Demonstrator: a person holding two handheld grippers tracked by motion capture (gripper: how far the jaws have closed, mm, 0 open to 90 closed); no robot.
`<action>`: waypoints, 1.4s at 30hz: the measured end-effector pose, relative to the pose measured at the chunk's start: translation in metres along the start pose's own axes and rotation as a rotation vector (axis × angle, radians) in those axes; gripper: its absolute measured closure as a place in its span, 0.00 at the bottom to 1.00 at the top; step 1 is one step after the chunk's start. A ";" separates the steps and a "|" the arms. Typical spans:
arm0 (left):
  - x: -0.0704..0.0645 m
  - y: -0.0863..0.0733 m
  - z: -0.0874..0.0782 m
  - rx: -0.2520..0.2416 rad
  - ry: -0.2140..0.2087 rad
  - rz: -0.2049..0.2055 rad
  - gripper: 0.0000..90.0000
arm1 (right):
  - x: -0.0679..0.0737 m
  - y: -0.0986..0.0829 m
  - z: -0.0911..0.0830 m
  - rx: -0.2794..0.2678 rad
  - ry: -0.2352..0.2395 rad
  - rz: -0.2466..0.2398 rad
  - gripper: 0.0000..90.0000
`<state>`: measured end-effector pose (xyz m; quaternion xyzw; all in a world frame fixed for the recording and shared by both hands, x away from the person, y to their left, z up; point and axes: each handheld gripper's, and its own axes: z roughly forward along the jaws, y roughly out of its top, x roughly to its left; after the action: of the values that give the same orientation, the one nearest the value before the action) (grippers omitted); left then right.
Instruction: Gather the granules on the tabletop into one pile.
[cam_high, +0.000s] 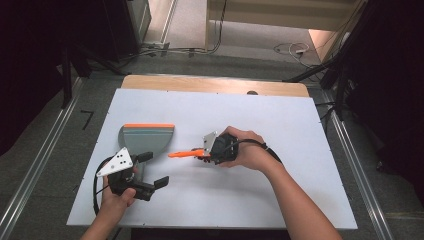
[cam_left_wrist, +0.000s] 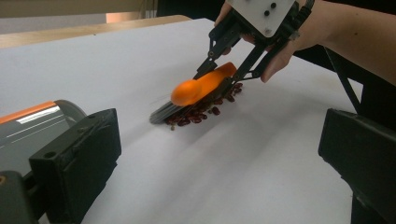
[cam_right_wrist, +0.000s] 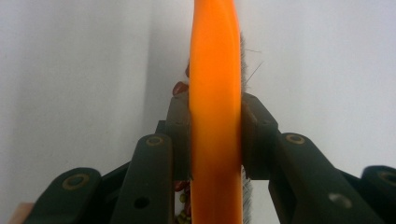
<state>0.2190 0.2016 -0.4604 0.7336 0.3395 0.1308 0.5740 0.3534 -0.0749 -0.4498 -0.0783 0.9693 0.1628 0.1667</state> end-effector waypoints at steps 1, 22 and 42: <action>0.000 0.000 0.000 0.001 0.000 0.000 0.00 | -0.001 0.002 -0.002 -0.009 -0.041 -0.009 0.75; 0.002 0.002 -0.011 -0.058 0.053 0.008 0.00 | -0.018 0.021 -0.033 -0.150 0.082 0.677 0.76; 0.004 0.002 -0.010 -0.048 0.051 0.006 0.00 | -0.029 0.010 0.018 -0.117 0.317 1.149 0.77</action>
<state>0.2162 0.2115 -0.4562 0.7169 0.3487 0.1594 0.5823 0.3838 -0.0566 -0.4523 0.4260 0.8589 0.2663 -0.0993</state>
